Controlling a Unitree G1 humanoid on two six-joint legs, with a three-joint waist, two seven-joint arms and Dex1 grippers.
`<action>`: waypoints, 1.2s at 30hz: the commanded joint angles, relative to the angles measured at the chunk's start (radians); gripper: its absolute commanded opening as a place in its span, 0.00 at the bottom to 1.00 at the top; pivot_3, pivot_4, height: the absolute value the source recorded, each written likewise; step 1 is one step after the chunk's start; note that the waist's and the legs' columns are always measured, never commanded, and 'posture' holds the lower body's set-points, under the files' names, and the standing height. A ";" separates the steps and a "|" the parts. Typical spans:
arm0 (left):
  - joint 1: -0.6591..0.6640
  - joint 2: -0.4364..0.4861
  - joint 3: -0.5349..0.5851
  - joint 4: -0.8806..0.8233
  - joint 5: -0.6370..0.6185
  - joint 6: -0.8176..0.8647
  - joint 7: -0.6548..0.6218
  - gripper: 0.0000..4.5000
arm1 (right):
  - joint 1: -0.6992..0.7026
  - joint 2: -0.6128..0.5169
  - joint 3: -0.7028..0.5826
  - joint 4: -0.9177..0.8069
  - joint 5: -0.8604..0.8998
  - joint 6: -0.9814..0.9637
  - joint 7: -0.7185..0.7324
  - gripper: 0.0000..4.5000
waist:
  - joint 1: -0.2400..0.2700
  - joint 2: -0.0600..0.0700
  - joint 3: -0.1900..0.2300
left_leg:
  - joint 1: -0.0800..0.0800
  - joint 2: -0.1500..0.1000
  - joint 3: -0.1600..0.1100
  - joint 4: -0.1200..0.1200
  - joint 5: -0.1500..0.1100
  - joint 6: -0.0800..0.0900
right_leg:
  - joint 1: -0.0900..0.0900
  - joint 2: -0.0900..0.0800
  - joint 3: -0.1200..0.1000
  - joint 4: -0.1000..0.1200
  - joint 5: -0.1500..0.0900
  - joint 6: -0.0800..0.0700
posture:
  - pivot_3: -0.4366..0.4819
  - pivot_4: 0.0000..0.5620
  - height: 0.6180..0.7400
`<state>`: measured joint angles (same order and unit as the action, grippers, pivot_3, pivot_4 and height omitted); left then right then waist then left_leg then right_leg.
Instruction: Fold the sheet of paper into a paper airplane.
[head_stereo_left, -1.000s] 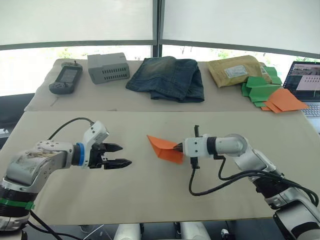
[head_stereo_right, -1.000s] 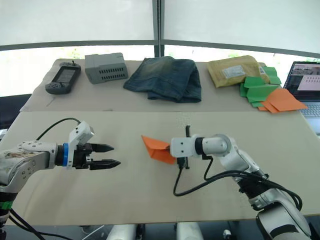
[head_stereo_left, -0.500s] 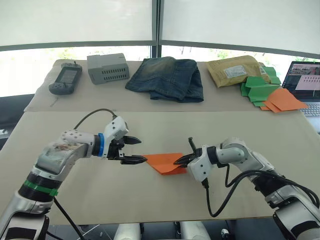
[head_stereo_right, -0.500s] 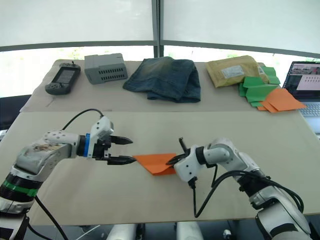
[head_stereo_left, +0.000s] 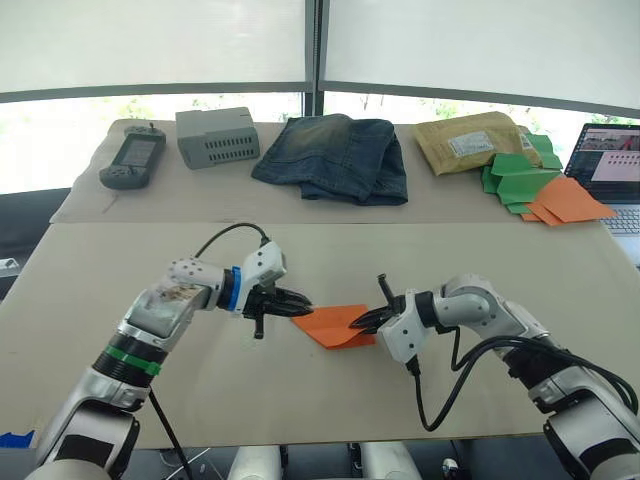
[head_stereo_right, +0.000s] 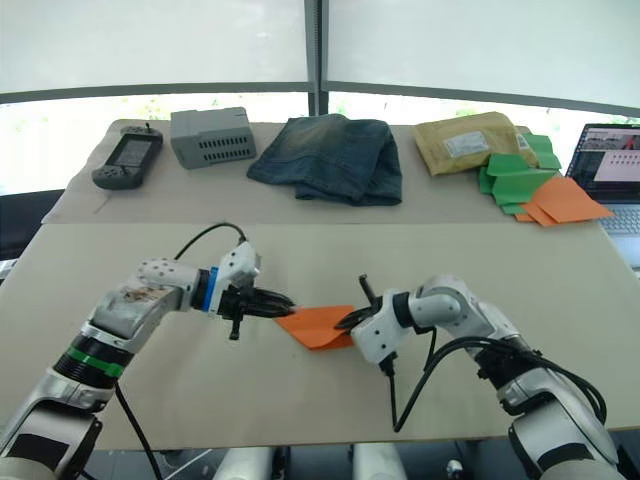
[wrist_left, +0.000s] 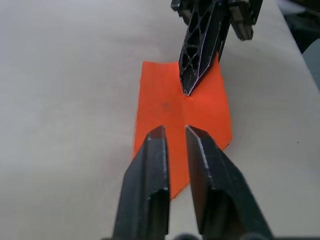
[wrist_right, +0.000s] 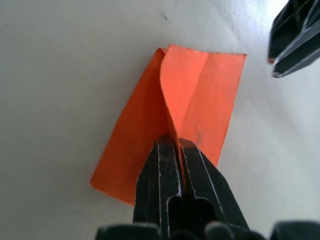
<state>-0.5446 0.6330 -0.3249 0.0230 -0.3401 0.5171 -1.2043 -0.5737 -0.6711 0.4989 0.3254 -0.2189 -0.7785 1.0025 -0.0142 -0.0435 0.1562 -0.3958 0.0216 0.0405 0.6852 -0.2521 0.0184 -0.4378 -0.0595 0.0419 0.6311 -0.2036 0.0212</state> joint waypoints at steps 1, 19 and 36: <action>-0.008 -0.039 -0.050 0.033 0.083 -0.071 0.024 0.01 | 0.014 0.000 -0.008 -0.024 -0.011 0.022 -0.002 0.00 | -0.001 0.000 0.000 | 0.000 0.000 0.000 0.000 0.000 0.000 | 0.000 0.000 0.000 0.000 0.000 0.000 | 0.48 0.27 0.85; 0.043 -0.059 -0.101 0.113 0.207 -0.184 0.002 0.00 | 0.123 -0.045 -0.084 -0.190 0.079 0.147 -0.007 0.30 | 0.002 0.000 0.000 | 0.012 0.000 -0.001 0.000 0.000 0.001 | 0.013 0.000 0.000 -0.001 -0.001 0.001 | 0.48 0.27 0.85; 0.034 -0.068 -0.094 0.195 0.229 -0.269 -0.053 0.00 | 0.271 -0.044 -0.185 -0.370 0.258 0.480 0.031 0.47 | 0.001 0.000 0.000 | 0.014 0.001 -0.001 0.000 0.001 0.001 | 0.014 0.001 0.000 0.000 -0.004 0.006 | 0.48 0.27 0.85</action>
<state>-0.5223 0.5582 -0.3912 0.1837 -0.1502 0.2463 -1.2413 -0.2936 -0.7163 0.3396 -0.0112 0.0016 -0.3211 1.0217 -0.0133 -0.0434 0.1559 -0.3815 0.0234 0.0396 0.6851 -0.2516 0.0198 -0.4238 -0.0583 0.0419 0.6307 -0.2079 0.0275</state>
